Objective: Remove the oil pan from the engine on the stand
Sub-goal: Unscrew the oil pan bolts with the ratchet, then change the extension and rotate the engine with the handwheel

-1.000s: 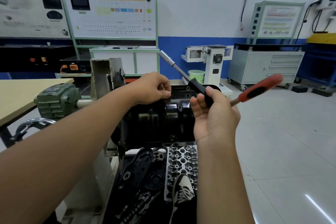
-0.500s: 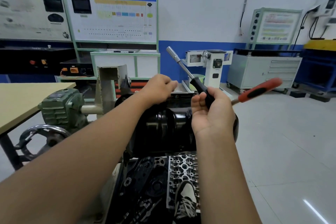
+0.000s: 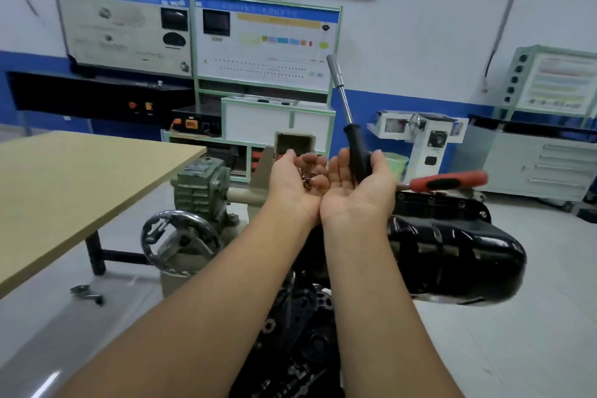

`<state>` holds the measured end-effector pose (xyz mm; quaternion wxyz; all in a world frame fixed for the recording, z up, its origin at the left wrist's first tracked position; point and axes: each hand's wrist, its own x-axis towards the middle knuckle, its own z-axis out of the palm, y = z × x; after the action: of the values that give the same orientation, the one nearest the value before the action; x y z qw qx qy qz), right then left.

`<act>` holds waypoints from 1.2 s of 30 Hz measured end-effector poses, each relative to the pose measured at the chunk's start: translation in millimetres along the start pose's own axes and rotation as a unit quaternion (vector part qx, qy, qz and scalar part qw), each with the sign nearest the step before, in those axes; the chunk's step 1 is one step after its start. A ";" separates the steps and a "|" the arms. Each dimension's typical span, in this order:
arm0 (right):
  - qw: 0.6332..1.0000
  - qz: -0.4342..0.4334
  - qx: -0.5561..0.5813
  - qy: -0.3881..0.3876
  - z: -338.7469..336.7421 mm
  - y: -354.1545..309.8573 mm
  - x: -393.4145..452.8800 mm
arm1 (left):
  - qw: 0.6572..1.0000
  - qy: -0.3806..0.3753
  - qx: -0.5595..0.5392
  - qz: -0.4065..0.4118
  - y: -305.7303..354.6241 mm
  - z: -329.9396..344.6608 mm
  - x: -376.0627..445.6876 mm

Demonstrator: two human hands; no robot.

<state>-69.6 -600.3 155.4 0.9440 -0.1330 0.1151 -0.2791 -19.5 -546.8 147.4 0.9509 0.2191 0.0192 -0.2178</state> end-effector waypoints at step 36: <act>0.924 0.190 -0.326 -0.055 -21.1 499.8 -198.7 | 0.727 0.342 0.507 0.313 367.6 -350.6 -181.6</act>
<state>9.8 -89.3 6.5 0.8886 -0.4242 0.1711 -0.0340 -7.6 -26.6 4.7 0.6417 0.7217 0.1605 0.2041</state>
